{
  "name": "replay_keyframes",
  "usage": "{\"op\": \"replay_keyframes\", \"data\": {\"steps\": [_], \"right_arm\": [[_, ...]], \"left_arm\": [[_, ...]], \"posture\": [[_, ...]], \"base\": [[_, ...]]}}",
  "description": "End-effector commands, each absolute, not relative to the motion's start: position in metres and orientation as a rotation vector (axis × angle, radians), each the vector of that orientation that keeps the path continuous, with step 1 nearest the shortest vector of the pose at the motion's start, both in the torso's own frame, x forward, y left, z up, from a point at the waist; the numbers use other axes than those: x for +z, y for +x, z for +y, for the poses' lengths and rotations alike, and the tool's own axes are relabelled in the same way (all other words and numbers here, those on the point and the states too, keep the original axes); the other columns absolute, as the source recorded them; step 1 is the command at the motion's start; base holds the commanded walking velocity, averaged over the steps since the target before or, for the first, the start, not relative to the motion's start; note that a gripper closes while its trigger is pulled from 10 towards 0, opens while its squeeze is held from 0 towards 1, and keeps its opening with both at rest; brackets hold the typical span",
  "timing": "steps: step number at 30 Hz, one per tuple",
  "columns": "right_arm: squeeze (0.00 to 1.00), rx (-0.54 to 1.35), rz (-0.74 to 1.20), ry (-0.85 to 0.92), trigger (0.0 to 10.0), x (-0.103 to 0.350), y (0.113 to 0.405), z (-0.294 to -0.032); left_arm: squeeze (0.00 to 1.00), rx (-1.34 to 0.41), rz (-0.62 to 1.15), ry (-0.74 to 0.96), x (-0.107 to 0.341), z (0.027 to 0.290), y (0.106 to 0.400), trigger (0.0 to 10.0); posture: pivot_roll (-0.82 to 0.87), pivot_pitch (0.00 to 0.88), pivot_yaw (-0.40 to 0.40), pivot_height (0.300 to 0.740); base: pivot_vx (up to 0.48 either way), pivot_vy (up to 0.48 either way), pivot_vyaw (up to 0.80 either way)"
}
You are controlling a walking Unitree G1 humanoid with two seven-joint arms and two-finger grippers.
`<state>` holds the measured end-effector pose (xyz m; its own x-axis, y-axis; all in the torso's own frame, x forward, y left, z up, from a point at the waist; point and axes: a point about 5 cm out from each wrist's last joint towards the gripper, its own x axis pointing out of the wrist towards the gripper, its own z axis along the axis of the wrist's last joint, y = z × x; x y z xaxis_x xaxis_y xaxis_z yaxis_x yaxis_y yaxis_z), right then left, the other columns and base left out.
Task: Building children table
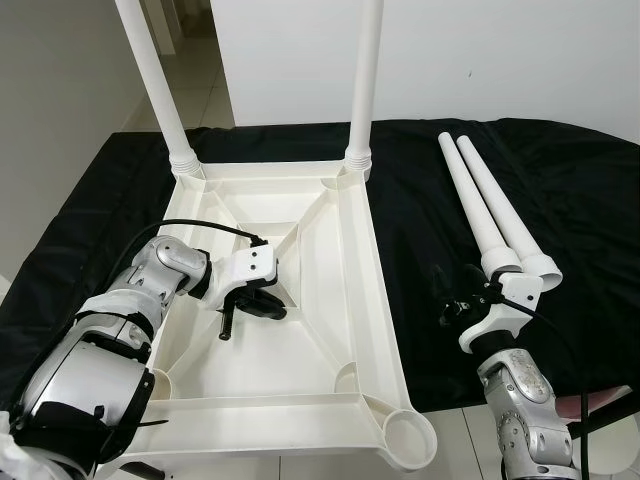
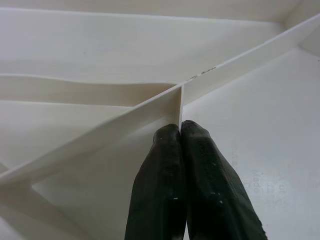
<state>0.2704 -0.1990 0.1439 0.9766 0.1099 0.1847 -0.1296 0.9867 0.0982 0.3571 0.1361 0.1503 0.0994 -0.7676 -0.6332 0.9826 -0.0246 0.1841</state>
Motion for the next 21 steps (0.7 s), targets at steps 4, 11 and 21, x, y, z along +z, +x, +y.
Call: {"op": "replay_keyframes", "data": {"steps": [4,11,21], "right_arm": [[0.00,0.121,-0.169,0.118,10.0,0.141,0.270,-0.197],[0.00,0.131,-0.171,0.119,10.0,0.142,0.273,-0.195],[0.00,0.133,-0.170,0.127,10.0,0.141,0.273,-0.192]], "left_arm": [[0.00,-1.005,0.312,0.705,0.141,0.139,0.376,10.0],[1.00,-0.878,0.243,0.594,0.156,0.138,0.386,10.0],[0.00,-0.944,0.062,0.670,0.184,0.137,0.386,10.0]], "posture": [[-0.05,0.068,0.092,0.740],[-0.05,0.065,0.089,0.740],[-0.04,0.070,0.089,0.740]], "base": [[0.000,0.000,0.00],[0.000,0.000,0.00],[0.000,0.000,0.00]]}}
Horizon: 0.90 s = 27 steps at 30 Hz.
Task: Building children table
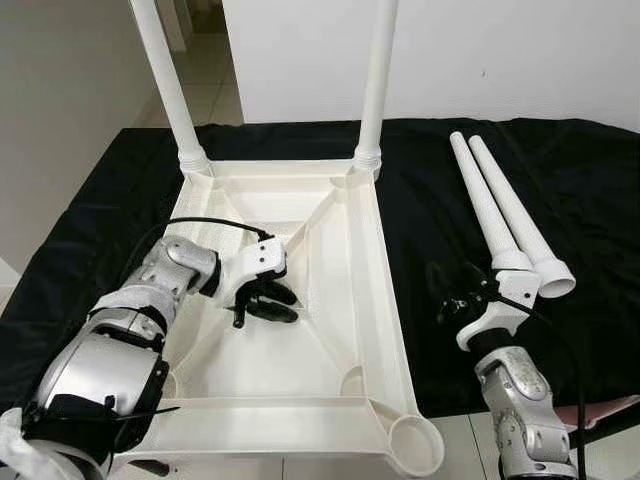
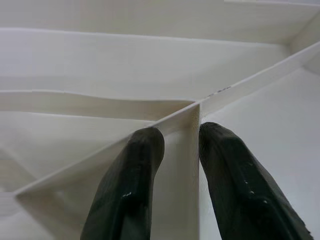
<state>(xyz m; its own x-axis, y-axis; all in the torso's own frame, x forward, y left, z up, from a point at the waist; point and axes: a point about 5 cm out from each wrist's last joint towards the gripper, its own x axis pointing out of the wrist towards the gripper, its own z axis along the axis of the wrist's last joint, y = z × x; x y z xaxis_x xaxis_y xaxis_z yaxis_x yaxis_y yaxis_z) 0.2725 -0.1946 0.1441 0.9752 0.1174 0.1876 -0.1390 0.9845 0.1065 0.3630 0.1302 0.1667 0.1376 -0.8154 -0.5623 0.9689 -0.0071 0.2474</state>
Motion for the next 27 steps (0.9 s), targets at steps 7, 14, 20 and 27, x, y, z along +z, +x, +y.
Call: {"op": "replay_keyframes", "data": {"steps": [7,14,20,27], "right_arm": [[0.00,0.134,-0.164,0.131,10.0,0.139,0.273,-0.191],[0.00,0.146,-0.164,0.141,10.0,0.140,0.275,-0.189],[0.00,0.193,-0.161,0.151,10.0,0.141,0.277,-0.184],[0.00,0.237,-0.156,0.150,10.0,0.142,0.276,-0.179]], "left_arm": [[0.00,-1.011,-0.050,0.602,0.212,0.144,0.381,10.0],[0.00,-1.257,-0.067,0.544,0.205,0.142,0.347,10.0],[0.00,-1.374,0.018,0.567,0.181,0.139,0.322,10.0],[0.00,-1.291,0.140,0.614,0.150,0.142,0.320,10.0]], "posture": [[-0.03,0.079,0.084,0.740],[0.00,0.088,0.060,0.740],[0.01,0.090,0.040,0.740],[0.01,0.091,0.031,0.740]], "base": [[0.000,0.000,0.00],[0.000,0.000,0.00],[0.000,0.000,0.00],[0.000,0.000,0.00]]}}
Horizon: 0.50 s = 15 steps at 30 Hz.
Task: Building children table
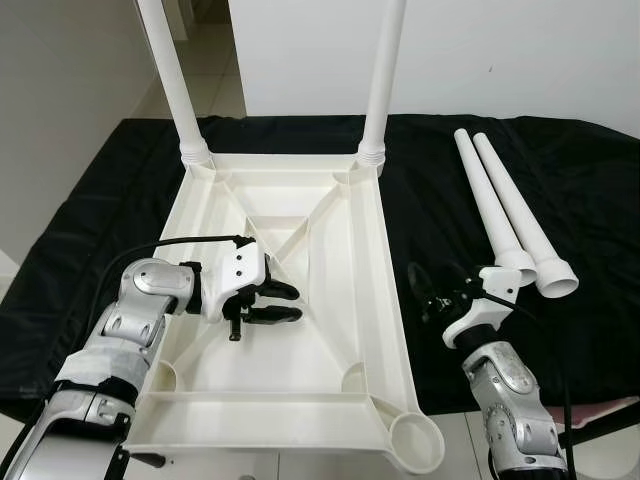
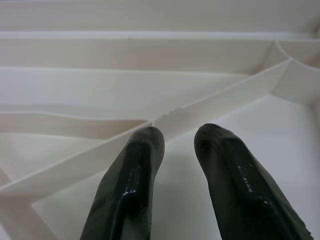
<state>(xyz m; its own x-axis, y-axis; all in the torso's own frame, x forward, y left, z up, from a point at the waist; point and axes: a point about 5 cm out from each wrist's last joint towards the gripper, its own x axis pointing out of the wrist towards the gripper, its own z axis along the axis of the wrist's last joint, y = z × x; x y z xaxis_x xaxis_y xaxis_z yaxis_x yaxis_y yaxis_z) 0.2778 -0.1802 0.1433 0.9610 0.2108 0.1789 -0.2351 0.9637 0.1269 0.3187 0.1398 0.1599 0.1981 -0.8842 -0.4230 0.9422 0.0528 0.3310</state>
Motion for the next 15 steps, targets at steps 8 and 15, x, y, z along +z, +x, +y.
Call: {"op": "replay_keyframes", "data": {"steps": [8,15], "right_arm": [[0.00,0.225,-0.162,0.149,10.0,0.143,0.277,-0.181],[0.00,0.222,-0.164,0.149,10.0,0.144,0.278,-0.181]], "left_arm": [[0.00,-1.209,0.221,0.684,0.139,0.144,0.321,10.0],[0.00,-1.109,0.225,0.718,0.137,0.144,0.334,10.0]], "posture": [[0.00,0.083,0.034,0.740],[0.00,0.082,0.036,0.740]], "base": [[0.000,0.000,0.00],[0.000,0.000,0.00]]}}
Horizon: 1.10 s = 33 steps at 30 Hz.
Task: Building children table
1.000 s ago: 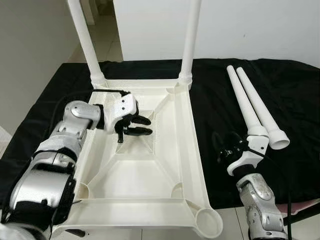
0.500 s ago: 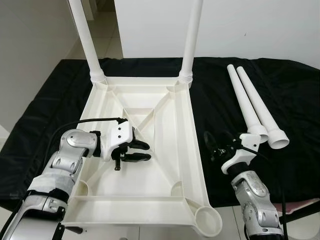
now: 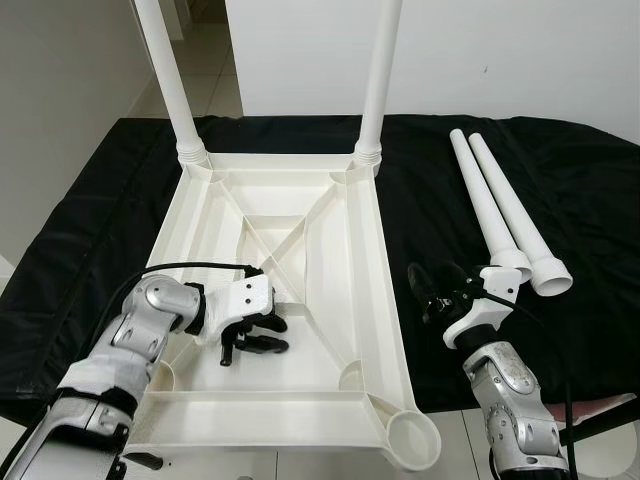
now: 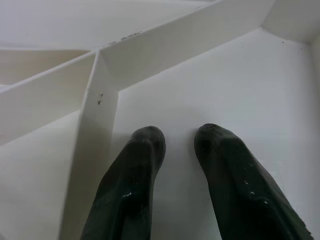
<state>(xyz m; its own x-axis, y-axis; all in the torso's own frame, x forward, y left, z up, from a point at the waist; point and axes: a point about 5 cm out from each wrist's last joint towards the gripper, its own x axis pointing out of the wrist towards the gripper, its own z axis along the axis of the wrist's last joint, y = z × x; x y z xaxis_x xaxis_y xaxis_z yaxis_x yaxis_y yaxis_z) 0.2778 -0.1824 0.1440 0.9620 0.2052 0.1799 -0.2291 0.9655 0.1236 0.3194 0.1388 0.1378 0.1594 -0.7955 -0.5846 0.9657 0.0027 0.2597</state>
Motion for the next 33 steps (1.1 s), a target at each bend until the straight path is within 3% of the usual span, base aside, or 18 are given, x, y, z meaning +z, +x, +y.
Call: {"op": "replay_keyframes", "data": {"steps": [1,4,8,16,26,33], "right_arm": [[0.00,0.222,-0.164,0.149,10.0,0.144,0.278,-0.181],[0.00,0.221,-0.166,0.150,10.0,0.145,0.278,-0.181],[0.00,0.208,-0.172,0.150,10.0,0.145,0.278,-0.183],[0.00,0.202,-0.177,0.151,10.0,0.146,0.277,-0.182],[0.00,0.197,-0.178,0.155,10.0,0.145,0.275,-0.182],[0.00,0.197,-0.177,0.157,10.0,0.145,0.274,-0.181]], "left_arm": [[0.00,-1.109,0.225,0.718,0.137,0.144,0.334,10.0],[0.00,-1.068,0.212,0.722,0.139,0.143,0.340,10.0],[0.00,-0.869,0.170,0.656,0.156,0.134,0.368,10.0],[0.00,-0.698,0.169,0.633,0.164,0.135,0.384,10.0],[0.00,-0.418,0.181,0.610,0.172,0.159,0.400,10.0],[0.00,-0.383,0.191,0.584,0.173,0.167,0.402,10.0]], "posture": [[0.00,0.082,0.036,0.740],[0.00,0.082,0.036,0.740],[-0.03,0.061,0.046,0.740],[-0.04,0.053,0.058,0.740],[-0.04,0.052,0.066,0.740],[-0.04,0.056,0.066,0.740]], "base": [[0.000,0.000,0.00],[0.000,0.000,0.00],[0.000,0.000,0.00],[0.000,0.000,0.00],[0.000,0.000,0.00],[0.000,0.000,0.00]]}}
